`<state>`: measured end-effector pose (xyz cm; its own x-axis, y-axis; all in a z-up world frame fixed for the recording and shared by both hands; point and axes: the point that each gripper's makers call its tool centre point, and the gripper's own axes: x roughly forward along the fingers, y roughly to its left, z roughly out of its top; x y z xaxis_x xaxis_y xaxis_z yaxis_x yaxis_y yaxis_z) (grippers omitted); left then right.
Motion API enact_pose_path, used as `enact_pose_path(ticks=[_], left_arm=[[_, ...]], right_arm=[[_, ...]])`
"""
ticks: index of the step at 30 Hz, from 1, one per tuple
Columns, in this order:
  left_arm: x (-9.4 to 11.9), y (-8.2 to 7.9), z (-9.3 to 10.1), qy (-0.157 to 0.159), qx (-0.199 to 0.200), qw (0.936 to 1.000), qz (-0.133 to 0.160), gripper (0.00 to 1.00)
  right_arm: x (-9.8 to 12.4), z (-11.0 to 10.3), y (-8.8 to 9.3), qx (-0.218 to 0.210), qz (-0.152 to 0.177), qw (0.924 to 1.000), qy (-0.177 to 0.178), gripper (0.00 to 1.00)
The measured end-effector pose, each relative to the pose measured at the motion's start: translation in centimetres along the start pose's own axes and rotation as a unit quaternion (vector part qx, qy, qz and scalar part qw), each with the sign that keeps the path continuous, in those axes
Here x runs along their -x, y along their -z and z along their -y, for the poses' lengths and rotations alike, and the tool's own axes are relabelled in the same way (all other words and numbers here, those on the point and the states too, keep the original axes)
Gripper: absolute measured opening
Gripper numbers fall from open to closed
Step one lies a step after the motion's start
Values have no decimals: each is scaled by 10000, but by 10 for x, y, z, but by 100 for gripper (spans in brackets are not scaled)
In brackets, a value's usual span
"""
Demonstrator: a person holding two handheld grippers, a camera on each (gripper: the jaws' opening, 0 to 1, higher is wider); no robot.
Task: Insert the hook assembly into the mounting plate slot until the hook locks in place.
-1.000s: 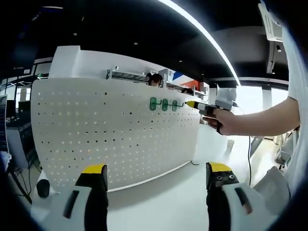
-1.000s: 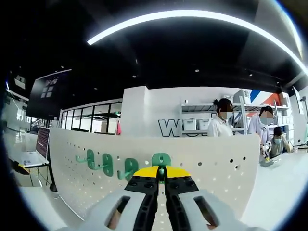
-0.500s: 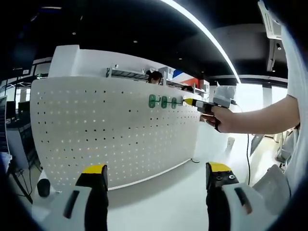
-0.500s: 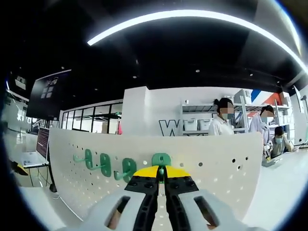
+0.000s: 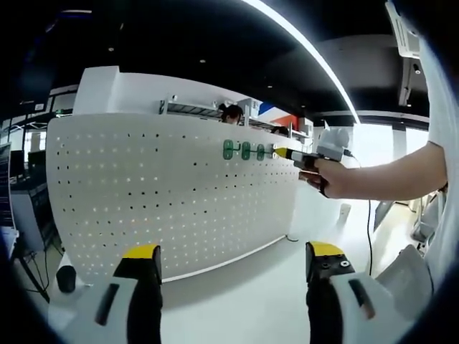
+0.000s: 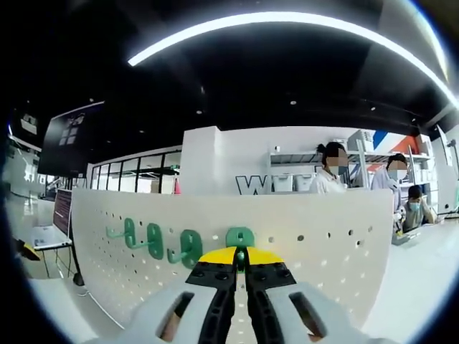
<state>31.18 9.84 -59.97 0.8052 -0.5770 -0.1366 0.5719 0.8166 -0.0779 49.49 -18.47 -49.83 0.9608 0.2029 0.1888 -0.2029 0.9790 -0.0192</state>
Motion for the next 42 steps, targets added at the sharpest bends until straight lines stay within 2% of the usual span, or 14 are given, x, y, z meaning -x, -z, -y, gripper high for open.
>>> enact_pose_path(ticks=[21, 25, 29, 33, 36, 37, 42], left_arm=[[4, 3, -5, -54, 20, 10000, -73, 82], [4, 3, -4, -42, 51, 10000, -64, 82], [3, 7, -4, -50, 98, 9999, -103, 81], [1, 3, -2, -9, 48, 10000, -71, 81], [2, 2, -4, -22, 74, 10000, -54, 80], [2, 2, -4, -25, 93, 9999, -41, 80], [1, 3, -4, -17, 107, 9999, -65, 80]], right_arm=[[-4, -1, 5, 407, -7, 9986, 333, 1], [-4, 0, 5, 478, -53, 9984, 286, 2], [-3, 0, 5, 472, -67, 9985, 280, 2], [-3, 1, 5, 351, -62, 9990, 268, 2], [-1, 0, 9, 9, -225, 9995, 223, 10], [-1, 0, 9, 29, -190, 9996, 219, 14], [2, 0, 11, -42, -205, 9996, 192, 21]])
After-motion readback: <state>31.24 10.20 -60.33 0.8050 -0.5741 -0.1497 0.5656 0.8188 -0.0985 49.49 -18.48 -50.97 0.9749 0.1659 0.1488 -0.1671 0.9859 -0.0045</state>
